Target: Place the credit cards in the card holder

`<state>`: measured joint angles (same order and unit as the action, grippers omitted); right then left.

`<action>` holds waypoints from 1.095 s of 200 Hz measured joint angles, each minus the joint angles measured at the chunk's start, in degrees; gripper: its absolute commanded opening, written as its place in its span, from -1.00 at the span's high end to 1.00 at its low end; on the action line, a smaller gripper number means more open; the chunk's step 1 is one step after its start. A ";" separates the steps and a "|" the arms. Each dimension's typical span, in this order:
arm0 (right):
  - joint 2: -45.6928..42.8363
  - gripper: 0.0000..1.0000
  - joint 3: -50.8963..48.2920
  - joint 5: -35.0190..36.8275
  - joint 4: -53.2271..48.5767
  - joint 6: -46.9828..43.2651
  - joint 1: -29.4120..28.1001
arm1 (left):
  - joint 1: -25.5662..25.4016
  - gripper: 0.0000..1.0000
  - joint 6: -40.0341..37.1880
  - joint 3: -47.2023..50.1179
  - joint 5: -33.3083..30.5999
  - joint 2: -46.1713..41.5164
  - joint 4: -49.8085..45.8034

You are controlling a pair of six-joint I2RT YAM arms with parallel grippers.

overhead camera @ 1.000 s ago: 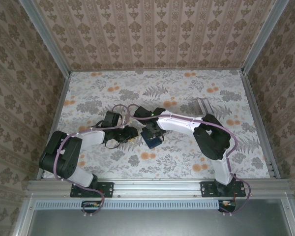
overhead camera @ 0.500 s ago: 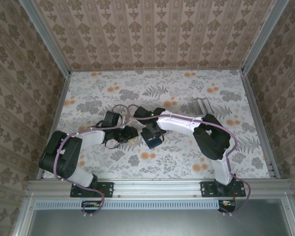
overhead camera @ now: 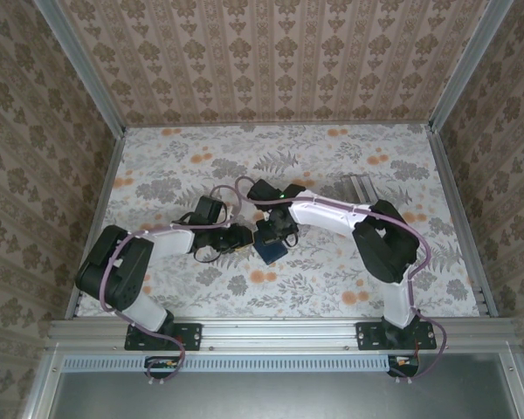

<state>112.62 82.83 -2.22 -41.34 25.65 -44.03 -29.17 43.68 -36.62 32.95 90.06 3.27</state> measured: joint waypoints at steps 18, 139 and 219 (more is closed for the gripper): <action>0.00 1.00 -1.09 -3.30 0.87 -0.04 1.68 | 0.00 0.45 0.13 0.00 -0.02 0.37 0.24; 0.92 1.00 -1.29 -12.00 2.54 -0.20 3.30 | -0.02 0.47 1.36 0.00 -0.15 2.16 2.80; 1.90 1.00 -1.29 -13.33 3.04 -0.20 3.52 | 0.00 0.48 1.40 0.00 -0.02 3.45 3.72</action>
<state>114.52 81.54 -15.55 -38.30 25.45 -40.51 -29.17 45.08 -36.62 32.93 93.51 6.98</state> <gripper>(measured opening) 0.060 0.263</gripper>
